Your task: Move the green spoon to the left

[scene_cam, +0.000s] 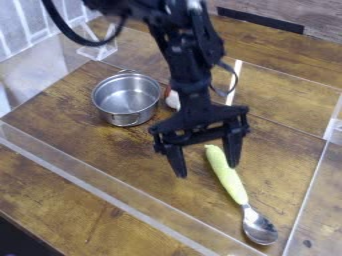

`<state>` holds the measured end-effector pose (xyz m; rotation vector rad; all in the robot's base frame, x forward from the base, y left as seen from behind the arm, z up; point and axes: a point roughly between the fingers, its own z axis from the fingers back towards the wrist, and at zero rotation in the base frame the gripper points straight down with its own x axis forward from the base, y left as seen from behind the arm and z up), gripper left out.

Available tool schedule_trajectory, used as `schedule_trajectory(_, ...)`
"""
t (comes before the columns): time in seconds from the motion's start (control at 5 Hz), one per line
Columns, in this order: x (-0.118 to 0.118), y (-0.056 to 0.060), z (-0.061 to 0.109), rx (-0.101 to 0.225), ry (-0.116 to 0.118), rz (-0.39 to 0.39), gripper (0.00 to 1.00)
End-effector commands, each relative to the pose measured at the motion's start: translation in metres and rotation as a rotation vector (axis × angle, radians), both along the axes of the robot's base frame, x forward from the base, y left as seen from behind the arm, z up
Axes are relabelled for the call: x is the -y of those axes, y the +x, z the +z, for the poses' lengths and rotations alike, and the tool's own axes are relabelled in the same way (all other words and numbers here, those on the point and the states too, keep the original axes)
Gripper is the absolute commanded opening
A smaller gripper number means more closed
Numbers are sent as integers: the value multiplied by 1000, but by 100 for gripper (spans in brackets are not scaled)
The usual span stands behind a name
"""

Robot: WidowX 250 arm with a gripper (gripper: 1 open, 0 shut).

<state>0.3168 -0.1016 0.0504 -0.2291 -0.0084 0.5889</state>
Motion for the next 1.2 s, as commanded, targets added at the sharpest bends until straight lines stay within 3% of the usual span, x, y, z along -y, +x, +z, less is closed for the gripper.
schedule_trajectory(0.0,21,17,3,60,-5,-28,100)
schedule_trajectory(0.2,38,20,0,54,10,-51,100)
schedule_trajectory(0.4,48,16,-2,53,25,-85,0)
schedule_trajectory(0.6,50,12,0,68,38,-105,0)
schedule_trajectory(1.0,49,34,-4,126,98,22,0)
